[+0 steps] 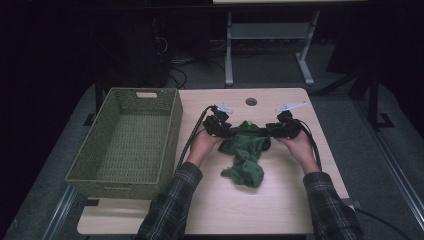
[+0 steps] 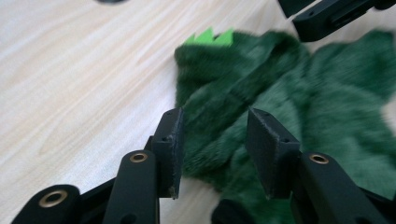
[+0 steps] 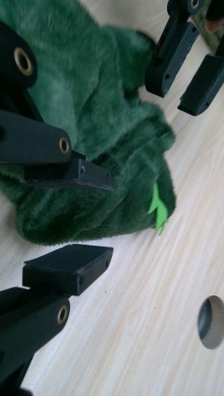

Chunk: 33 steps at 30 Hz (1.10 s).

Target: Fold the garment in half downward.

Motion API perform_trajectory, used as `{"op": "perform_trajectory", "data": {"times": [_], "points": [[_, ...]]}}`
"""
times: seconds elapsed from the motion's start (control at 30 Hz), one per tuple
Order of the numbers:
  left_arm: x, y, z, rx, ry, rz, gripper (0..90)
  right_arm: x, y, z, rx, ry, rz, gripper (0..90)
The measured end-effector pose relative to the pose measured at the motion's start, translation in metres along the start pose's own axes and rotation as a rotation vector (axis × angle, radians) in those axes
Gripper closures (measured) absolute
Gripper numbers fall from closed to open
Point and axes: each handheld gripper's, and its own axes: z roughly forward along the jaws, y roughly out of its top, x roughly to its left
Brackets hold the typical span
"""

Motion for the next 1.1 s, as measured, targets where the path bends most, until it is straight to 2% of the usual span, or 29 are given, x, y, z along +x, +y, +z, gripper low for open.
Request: {"op": "perform_trajectory", "data": {"times": [0.23,0.47,0.63,0.77,0.8,0.9,0.93,1.03,1.1], "points": [[0.009,-0.002,0.014,0.028,-0.005,0.005,54.2,-0.002,-0.005,0.012,0.034,0.014,-0.001,60.3],[0.014,0.001,0.025,0.041,-0.009,0.013,55.5,-0.001,-0.007,0.018,0.057,-0.002,-0.016,64.8],[0.016,0.004,0.034,0.065,0.002,0.029,61.2,-0.003,-0.008,0.018,0.074,-0.008,-0.016,69.0],[0.017,0.003,0.035,0.072,-0.006,0.022,63.7,-0.004,-0.009,0.019,0.073,-0.003,-0.013,74.1],[0.017,0.002,0.035,0.071,-0.004,0.022,67.4,-0.004,-0.009,0.021,0.085,-0.004,-0.017,77.5],[0.018,0.002,0.034,0.071,-0.010,0.021,70.3,-0.003,-0.009,0.022,0.088,-0.008,-0.021,82.3],[0.018,0.003,0.032,0.072,-0.018,0.019,78.7,-0.002,-0.009,0.023,0.091,-0.006,-0.020,86.3],[0.017,0.002,0.029,0.066,-0.027,0.020,84.5,-0.001,-0.008,0.024,0.090,-0.007,-0.018,87.6],[0.015,0.002,0.025,0.032,-0.041,-0.004,85.6,0.000,-0.007,0.022,0.083,-0.008,-0.013,88.4]]}}
